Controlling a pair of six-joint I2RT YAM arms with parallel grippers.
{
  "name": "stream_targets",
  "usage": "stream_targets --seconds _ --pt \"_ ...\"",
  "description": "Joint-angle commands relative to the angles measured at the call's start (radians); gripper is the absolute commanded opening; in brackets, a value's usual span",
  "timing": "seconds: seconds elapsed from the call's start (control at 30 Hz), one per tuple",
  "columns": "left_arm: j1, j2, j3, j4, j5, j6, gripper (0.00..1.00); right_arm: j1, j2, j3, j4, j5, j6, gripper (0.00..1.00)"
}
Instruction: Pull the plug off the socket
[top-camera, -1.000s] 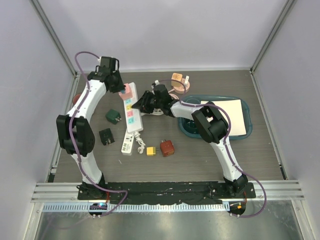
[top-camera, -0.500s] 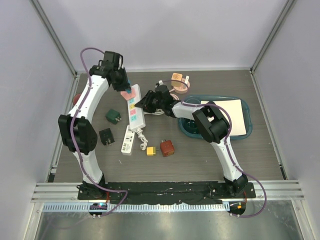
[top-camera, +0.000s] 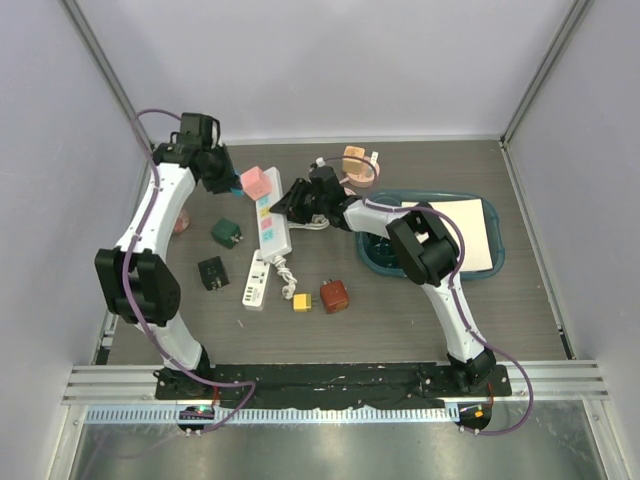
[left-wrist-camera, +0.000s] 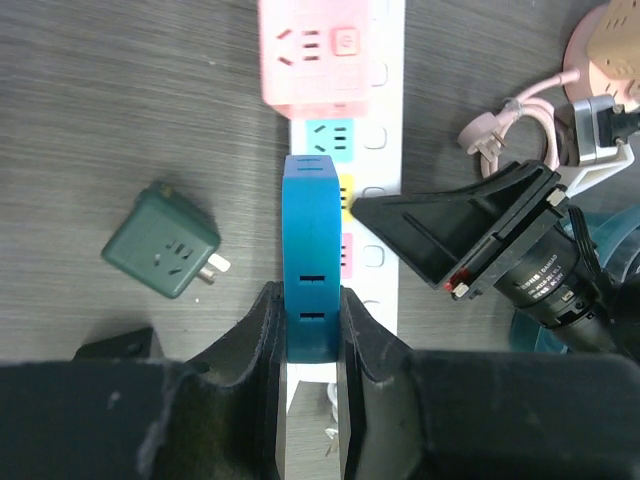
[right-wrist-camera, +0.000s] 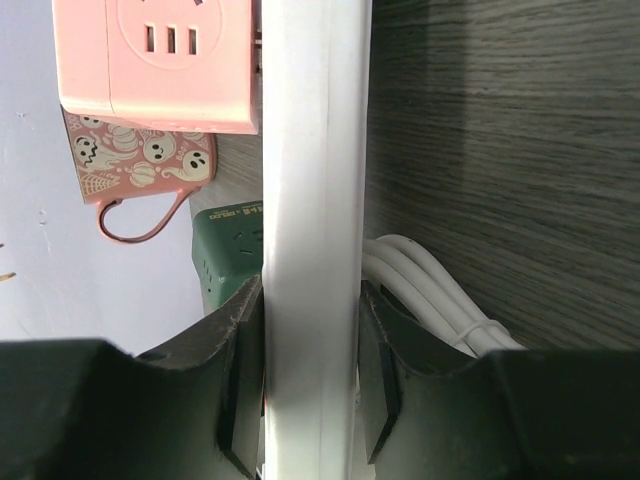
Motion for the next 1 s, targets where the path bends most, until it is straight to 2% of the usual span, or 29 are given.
stream_targets --seconds 0.0,0.13,0.23,0.43,0.63,0.73,0.83,0.87,0.93,0.97 --pt "0.081 -0.081 -0.056 0.049 0.033 -0.046 0.0 -0.026 -0.085 0.065 0.038 -0.032 -0.011 0.01" --pt "0.119 -0.046 -0.094 0.074 0.07 -0.064 0.0 -0.032 -0.128 0.048 0.04 -0.044 -0.016 0.01" --pt "0.12 0.008 -0.091 0.103 0.172 -0.059 0.0 -0.04 -0.161 0.025 0.049 -0.064 -0.013 0.01" --pt "0.12 0.04 -0.093 0.146 0.167 -0.05 0.01 -0.07 -0.279 -0.096 0.089 -0.052 -0.023 0.01" --pt "0.12 0.173 -0.028 0.184 0.268 -0.076 0.05 -0.077 -0.384 -0.17 0.094 -0.056 -0.051 0.01" --pt "0.12 0.197 -0.041 0.218 0.262 -0.082 0.13 -0.078 -0.445 -0.22 0.092 -0.055 -0.071 0.01" --pt "0.12 0.233 -0.045 0.218 0.24 -0.078 0.29 -0.077 -0.484 -0.241 0.063 -0.043 -0.105 0.01" --pt "0.12 0.252 -0.038 0.216 0.243 -0.075 0.37 -0.077 -0.488 -0.241 0.052 -0.041 -0.111 0.01" --pt "0.12 0.275 -0.028 0.212 0.243 -0.07 0.42 -0.077 -0.497 -0.251 0.038 -0.043 -0.117 0.01" --pt "0.12 0.284 -0.009 0.201 0.246 -0.069 0.48 -0.077 -0.507 -0.256 0.035 -0.043 -0.118 0.01"
